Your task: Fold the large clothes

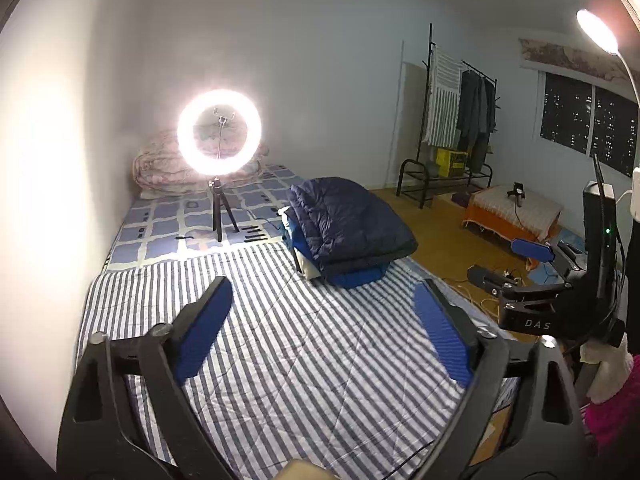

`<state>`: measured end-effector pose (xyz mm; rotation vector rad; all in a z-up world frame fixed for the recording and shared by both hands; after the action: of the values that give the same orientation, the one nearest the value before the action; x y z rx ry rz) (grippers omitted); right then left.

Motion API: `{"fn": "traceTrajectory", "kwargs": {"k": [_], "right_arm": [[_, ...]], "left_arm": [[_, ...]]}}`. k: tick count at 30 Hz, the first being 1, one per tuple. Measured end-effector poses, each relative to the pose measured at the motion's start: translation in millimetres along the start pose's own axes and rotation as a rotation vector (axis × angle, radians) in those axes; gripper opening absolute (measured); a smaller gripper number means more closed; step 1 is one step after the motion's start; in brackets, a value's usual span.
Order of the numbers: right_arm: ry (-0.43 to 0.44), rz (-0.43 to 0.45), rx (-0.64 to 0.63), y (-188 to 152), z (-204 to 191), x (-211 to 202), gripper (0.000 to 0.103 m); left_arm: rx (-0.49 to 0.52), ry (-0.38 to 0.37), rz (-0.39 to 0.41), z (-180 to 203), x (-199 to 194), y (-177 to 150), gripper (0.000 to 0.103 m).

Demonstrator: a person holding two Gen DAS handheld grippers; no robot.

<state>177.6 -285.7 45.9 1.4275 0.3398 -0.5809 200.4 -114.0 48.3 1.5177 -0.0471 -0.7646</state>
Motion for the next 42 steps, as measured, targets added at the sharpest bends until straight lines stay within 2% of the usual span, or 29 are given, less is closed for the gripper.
{"fn": "traceTrajectory", "kwargs": {"k": [5,12,16,22,42], "right_arm": [[-0.013,0.008,0.008,-13.0,-1.3,6.2,0.103],[-0.022,0.005,0.050,-30.3,5.7,21.2,0.103],[-0.028,-0.020,0.027,-43.5,3.8,33.6,0.103],[-0.026,-0.060,0.001,-55.7,0.5,44.0,0.103],[-0.045,-0.049,0.076,-55.0,15.4,40.5,0.103]], "left_arm": [[-0.006,0.011,-0.009,-1.8,6.3,-18.3,0.101],[0.011,0.029,-0.055,-4.2,25.8,-45.2,0.103],[0.021,0.057,-0.089,-3.9,36.9,-56.7,0.103],[0.014,0.059,-0.137,-1.8,50.6,-72.9,0.103],[0.024,0.062,-0.133,0.6,51.7,-74.8,0.103]]}}
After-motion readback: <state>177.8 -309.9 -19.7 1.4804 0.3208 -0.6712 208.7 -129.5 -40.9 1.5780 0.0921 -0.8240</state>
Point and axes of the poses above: each gripper's, at about its wrist camera, not at the fingertips, and x roughly the way its jaws point, z to its right, y to its top, the point moved 7 cm from there along x, roughly the way its jaws point, and after that the axes turned 2 degrees about -y, right-handed, at the moved point
